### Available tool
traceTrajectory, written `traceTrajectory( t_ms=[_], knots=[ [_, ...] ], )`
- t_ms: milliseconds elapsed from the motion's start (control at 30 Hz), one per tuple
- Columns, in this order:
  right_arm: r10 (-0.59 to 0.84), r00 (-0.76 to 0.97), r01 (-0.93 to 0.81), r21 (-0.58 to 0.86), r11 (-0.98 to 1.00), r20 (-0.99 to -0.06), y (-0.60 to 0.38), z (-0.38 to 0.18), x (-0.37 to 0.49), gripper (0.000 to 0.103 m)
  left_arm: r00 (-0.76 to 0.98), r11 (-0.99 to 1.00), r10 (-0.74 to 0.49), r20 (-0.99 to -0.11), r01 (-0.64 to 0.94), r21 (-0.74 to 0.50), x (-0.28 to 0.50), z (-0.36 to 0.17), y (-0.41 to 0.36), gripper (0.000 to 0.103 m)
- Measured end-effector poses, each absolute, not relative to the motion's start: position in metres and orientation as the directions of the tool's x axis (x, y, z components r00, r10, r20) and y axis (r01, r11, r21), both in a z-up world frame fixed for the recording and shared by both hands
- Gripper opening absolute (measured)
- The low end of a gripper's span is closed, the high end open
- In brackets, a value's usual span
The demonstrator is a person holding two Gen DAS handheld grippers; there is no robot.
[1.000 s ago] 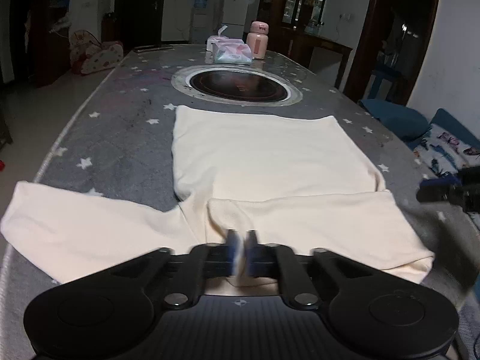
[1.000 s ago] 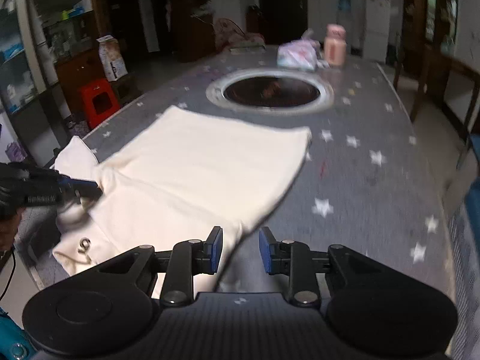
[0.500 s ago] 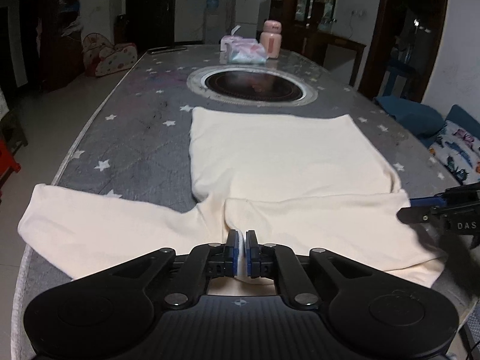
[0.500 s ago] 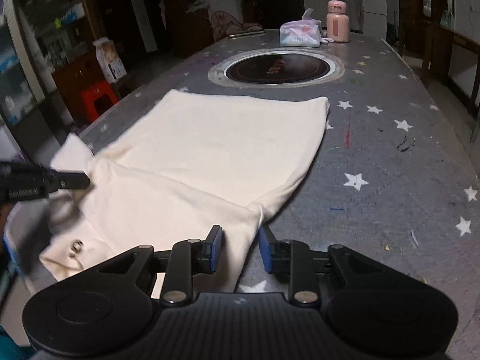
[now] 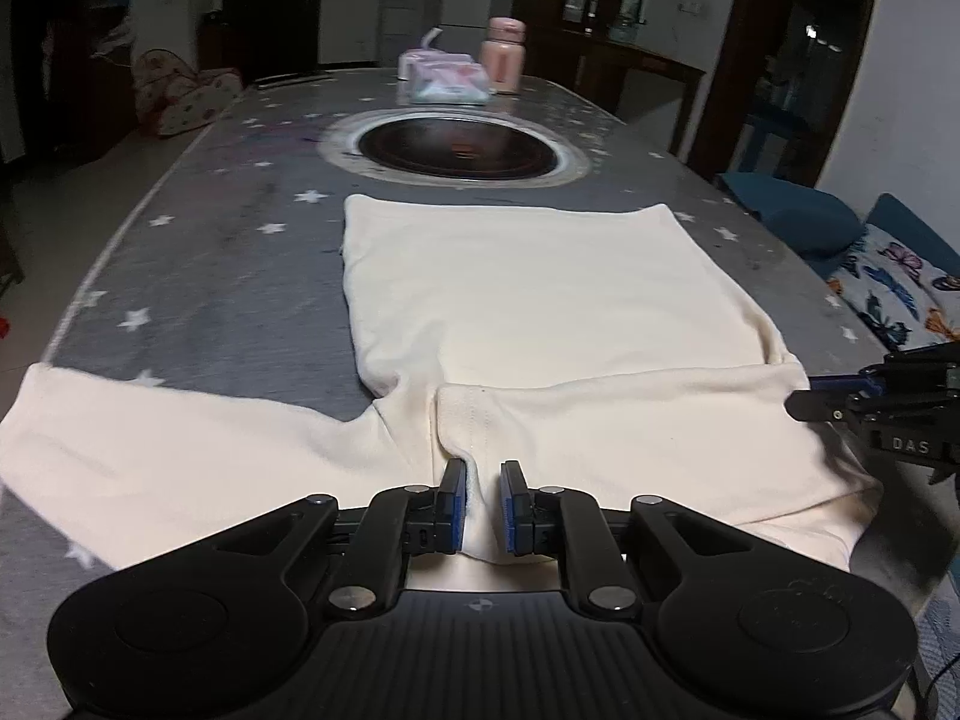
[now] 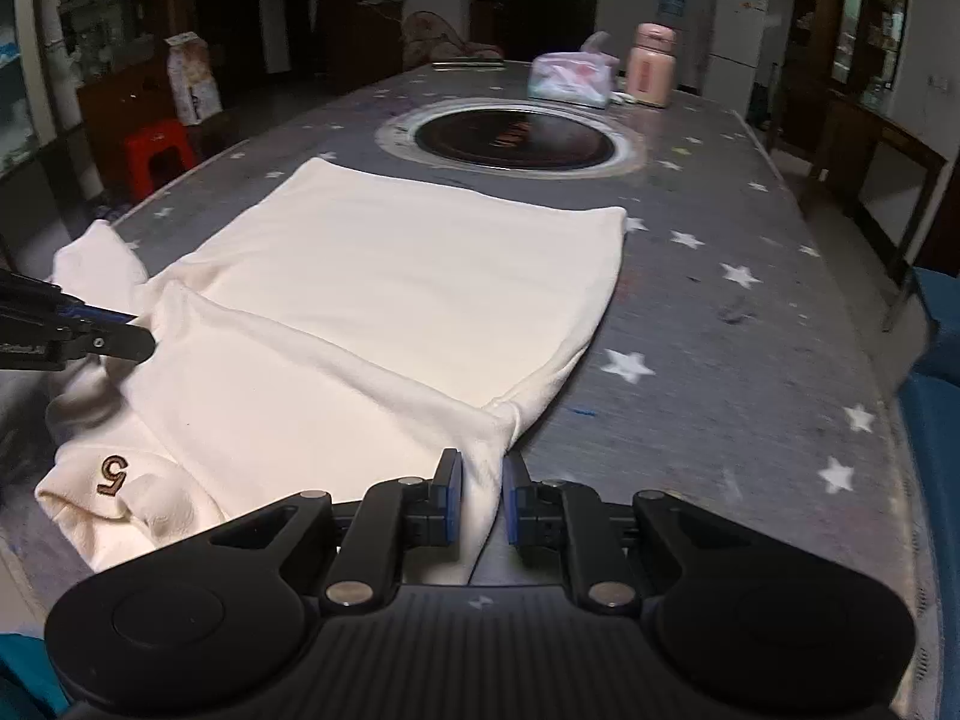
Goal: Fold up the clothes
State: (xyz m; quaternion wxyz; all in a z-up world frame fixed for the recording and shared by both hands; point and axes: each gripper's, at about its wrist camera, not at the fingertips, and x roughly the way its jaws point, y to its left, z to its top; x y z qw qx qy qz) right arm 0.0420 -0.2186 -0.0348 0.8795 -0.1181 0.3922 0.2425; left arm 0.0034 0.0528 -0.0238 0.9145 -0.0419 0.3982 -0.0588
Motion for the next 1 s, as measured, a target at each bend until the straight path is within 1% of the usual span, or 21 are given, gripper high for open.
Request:
traceTrajectory(
  t_ms=[100, 167, 200, 267, 333, 433, 533, 633, 733, 900, 1000],
  knots=[
    [0.309, 0.585, -0.495, -0.029, 0.869, -0.75, -0.229, -0.034, 0.042, 0.013, 0.671, 0.987, -0.16, -0.724, 0.094, -0.131, 0.007, -0.024, 0.042, 0.018],
    [0.306, 0.586, -0.486, -0.023, 0.874, -0.751, -0.234, -0.033, 0.043, 0.013, 0.669, 0.987, -0.162, -0.725, 0.101, -0.127, 0.008, -0.023, 0.038, 0.027],
    [0.308, 0.585, -0.484, -0.018, 0.875, -0.75, -0.236, -0.032, 0.043, 0.013, 0.669, 0.987, -0.162, -0.726, 0.104, -0.124, 0.008, -0.023, 0.035, 0.029],
    [0.31, 0.602, -0.485, -0.029, 0.874, -0.736, -0.235, -0.027, 0.041, 0.014, 0.669, 0.987, -0.16, -0.726, 0.105, -0.121, 0.008, -0.022, 0.034, 0.032],
    [0.322, 0.621, -0.494, -0.038, 0.868, -0.715, -0.233, -0.02, 0.039, 0.014, 0.672, 0.988, -0.155, -0.725, 0.098, -0.121, 0.007, -0.02, 0.036, 0.032],
    [0.377, 0.614, -0.528, -0.006, 0.849, -0.694, -0.227, -0.015, 0.039, 0.015, 0.681, 0.991, -0.131, -0.72, 0.071, -0.112, 0.005, -0.017, 0.042, 0.043],
    [0.4, 0.598, -0.555, 0.001, 0.832, -0.694, -0.217, -0.02, 0.041, 0.015, 0.687, 0.994, -0.1, -0.72, 0.033, -0.107, 0.004, -0.016, 0.052, 0.043],
    [0.401, 0.574, -0.568, 0.006, 0.823, -0.714, -0.206, -0.03, 0.045, 0.015, 0.695, 0.994, -0.066, -0.716, -0.017, -0.108, 0.0, -0.014, 0.069, 0.043],
    [0.392, 0.562, -0.582, -0.011, 0.813, -0.728, -0.198, -0.035, 0.045, 0.018, 0.704, 0.991, -0.024, -0.71, -0.078, -0.112, -0.007, -0.014, 0.089, 0.044],
    [0.434, 0.559, -0.621, -0.009, 0.784, -0.706, -0.183, -0.023, 0.038, 0.021, 0.703, 0.965, 0.088, -0.706, -0.236, -0.115, -0.018, -0.014, 0.134, 0.044],
    [0.473, 0.529, -0.666, 0.001, 0.746, -0.705, -0.164, -0.021, 0.037, 0.022, 0.691, 0.942, 0.166, -0.703, -0.323, -0.095, -0.022, -0.014, 0.158, 0.044]
  ],
)
